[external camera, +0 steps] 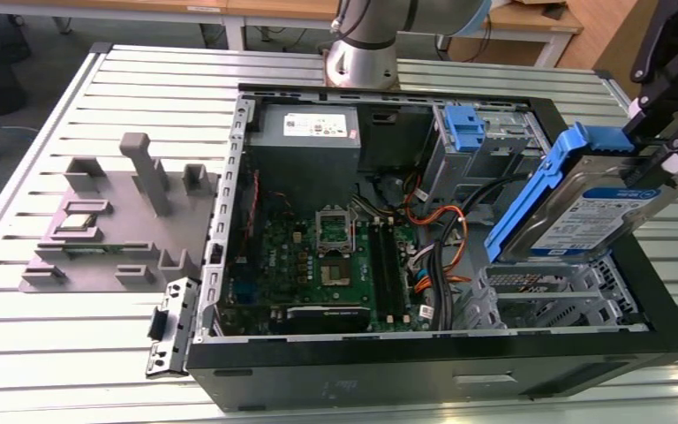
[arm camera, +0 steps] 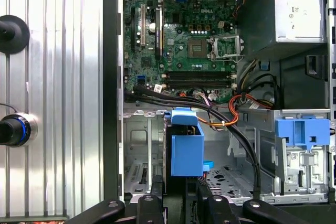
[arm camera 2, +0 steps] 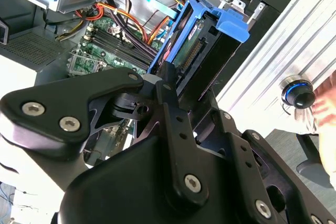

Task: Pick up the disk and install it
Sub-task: 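Insert the disk into the insertion slot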

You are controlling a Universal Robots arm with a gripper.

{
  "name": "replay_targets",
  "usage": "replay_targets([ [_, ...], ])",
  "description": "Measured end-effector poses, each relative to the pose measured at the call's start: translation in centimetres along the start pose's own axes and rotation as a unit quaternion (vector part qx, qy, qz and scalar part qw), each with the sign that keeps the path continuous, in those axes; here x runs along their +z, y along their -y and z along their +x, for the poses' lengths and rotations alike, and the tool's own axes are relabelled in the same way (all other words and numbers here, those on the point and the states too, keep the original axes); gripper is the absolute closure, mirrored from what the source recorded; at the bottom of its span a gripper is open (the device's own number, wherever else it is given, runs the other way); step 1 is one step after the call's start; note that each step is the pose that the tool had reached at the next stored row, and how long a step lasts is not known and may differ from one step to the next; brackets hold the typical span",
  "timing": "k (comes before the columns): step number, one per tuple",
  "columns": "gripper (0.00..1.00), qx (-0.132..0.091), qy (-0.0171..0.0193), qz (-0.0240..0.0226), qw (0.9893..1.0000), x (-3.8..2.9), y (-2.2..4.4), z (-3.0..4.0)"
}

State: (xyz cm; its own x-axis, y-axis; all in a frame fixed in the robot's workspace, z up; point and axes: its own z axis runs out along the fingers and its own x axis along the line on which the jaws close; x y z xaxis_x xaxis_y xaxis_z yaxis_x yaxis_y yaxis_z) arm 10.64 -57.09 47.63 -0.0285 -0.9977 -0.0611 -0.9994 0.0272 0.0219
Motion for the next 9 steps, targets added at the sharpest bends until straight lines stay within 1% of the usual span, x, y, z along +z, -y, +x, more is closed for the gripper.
replay_targets([
  [6,0.65,0.000,0.0000,0.0000,1.0000,0.14,0.00,0.01],
  [8,0.65,0.000,0.0000,0.0000,1.0000,0.35,0.01,0.02],
  [9,0.65,0.000,0.0000,0.0000,1.0000,0.35,0.01,0.02],
])
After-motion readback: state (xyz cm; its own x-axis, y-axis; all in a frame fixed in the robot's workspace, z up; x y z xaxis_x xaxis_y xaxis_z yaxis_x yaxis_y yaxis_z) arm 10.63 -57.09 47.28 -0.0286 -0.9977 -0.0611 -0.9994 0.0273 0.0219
